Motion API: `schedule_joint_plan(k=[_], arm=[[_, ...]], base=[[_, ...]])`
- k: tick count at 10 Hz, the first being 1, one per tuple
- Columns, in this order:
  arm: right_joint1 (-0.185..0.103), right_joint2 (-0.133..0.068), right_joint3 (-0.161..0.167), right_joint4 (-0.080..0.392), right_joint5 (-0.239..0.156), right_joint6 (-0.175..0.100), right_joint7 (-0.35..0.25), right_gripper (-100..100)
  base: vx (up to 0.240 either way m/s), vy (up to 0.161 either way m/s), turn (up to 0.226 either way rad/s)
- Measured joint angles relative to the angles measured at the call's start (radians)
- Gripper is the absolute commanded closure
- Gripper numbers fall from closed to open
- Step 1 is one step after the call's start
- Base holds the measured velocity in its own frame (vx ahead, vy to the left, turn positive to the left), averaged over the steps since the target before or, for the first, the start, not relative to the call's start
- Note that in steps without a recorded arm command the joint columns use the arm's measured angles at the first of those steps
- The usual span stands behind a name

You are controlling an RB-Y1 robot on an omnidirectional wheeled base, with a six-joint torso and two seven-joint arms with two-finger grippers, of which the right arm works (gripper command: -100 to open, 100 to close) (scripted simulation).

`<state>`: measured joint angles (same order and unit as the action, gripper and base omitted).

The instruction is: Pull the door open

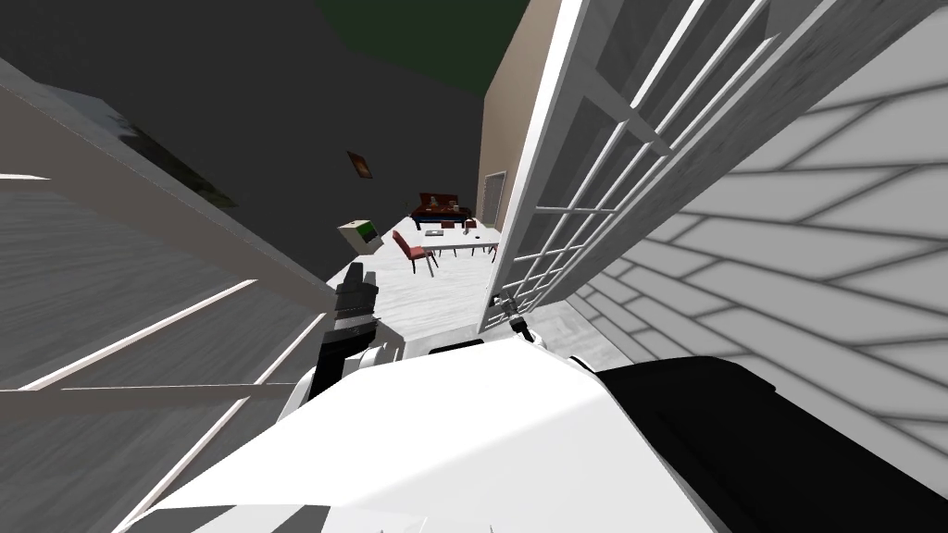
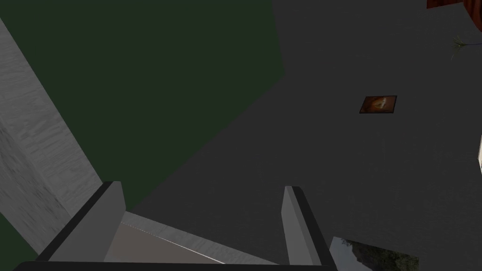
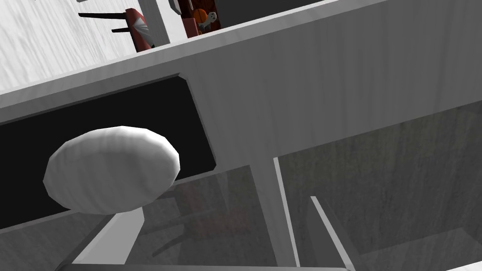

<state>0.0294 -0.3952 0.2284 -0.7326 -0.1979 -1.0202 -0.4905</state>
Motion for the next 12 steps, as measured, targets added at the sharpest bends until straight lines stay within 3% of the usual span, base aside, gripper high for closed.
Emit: schedule_joint_plan(k=[2, 3, 7, 11, 12], arm=[[-0.005, 0.002, 0.003, 0.014, -0.018, -0.008, -0.010, -100], [-0.026, 0.006, 0.007, 0.050, -0.019, -0.023, -0.017, -100], [0.007, 0.000, 0.010, 0.002, -0.043, -0.013, -0.027, -100], [-0.016, 0.010, 0.014, 0.039, -0.045, -0.023, -0.031, -100], [0.001, 0.000, 0.012, -0.002, -0.047, -0.003, -0.032, -100]], base=[[-0.008, -0.011, 0.036], [0.011, 0.006, -0.021], [-0.016, -0.011, 0.049], [0.000, 0.000, -0.003], [0.005, -0.012, 0.004]])
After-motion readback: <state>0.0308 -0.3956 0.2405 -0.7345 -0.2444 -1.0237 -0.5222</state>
